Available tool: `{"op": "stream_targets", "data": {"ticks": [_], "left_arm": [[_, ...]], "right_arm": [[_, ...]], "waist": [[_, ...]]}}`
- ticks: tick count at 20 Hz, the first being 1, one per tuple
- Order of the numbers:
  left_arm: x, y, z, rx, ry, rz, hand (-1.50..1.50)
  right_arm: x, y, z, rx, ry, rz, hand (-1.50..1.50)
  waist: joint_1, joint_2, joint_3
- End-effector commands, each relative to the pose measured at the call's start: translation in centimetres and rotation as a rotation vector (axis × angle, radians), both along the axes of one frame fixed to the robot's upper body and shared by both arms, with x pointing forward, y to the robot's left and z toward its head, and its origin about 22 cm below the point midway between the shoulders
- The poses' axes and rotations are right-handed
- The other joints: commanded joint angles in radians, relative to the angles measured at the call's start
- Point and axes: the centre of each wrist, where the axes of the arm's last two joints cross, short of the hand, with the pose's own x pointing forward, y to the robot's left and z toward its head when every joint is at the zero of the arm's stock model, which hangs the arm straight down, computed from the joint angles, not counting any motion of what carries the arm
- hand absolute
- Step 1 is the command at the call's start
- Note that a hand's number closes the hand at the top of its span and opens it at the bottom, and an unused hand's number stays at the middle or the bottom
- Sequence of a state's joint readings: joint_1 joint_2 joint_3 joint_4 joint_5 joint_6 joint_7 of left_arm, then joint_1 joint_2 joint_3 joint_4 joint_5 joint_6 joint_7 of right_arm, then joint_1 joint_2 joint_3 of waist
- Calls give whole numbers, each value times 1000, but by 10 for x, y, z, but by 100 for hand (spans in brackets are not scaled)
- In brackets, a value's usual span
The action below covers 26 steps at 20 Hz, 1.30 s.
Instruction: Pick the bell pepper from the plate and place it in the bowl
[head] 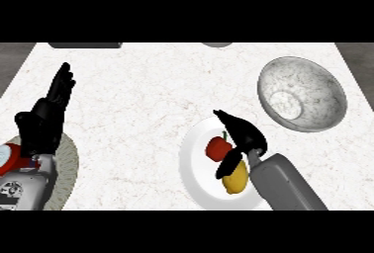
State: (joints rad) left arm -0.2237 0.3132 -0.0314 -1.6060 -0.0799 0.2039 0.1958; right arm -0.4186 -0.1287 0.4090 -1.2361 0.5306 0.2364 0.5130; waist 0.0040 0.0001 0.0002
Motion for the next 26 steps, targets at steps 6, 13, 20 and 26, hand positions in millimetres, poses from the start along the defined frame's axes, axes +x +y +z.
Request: {"op": "stream_targets", "data": {"ticks": [6, 13, 20, 26], "left_arm": [[8, 14, -1, -2, 0, 2, 0], [12, 3, -3, -2, -4, 3, 0], [-9, -2, -7, -9, 0, 3, 0], [-6, 10, -10, 3, 18, 22, 0]], "right_arm": [[7, 1, -24, -45, 19, 76, 150], [17, 5, -24, -48, -79, 119, 150], [-11, 23, -34, 23, -136, 112, 150], [-113, 63, -53, 79, -111, 908, 150]], "waist": [[0, 1, 0], [-2, 0, 0], [-4, -1, 0], [-25, -28, -1]]}}
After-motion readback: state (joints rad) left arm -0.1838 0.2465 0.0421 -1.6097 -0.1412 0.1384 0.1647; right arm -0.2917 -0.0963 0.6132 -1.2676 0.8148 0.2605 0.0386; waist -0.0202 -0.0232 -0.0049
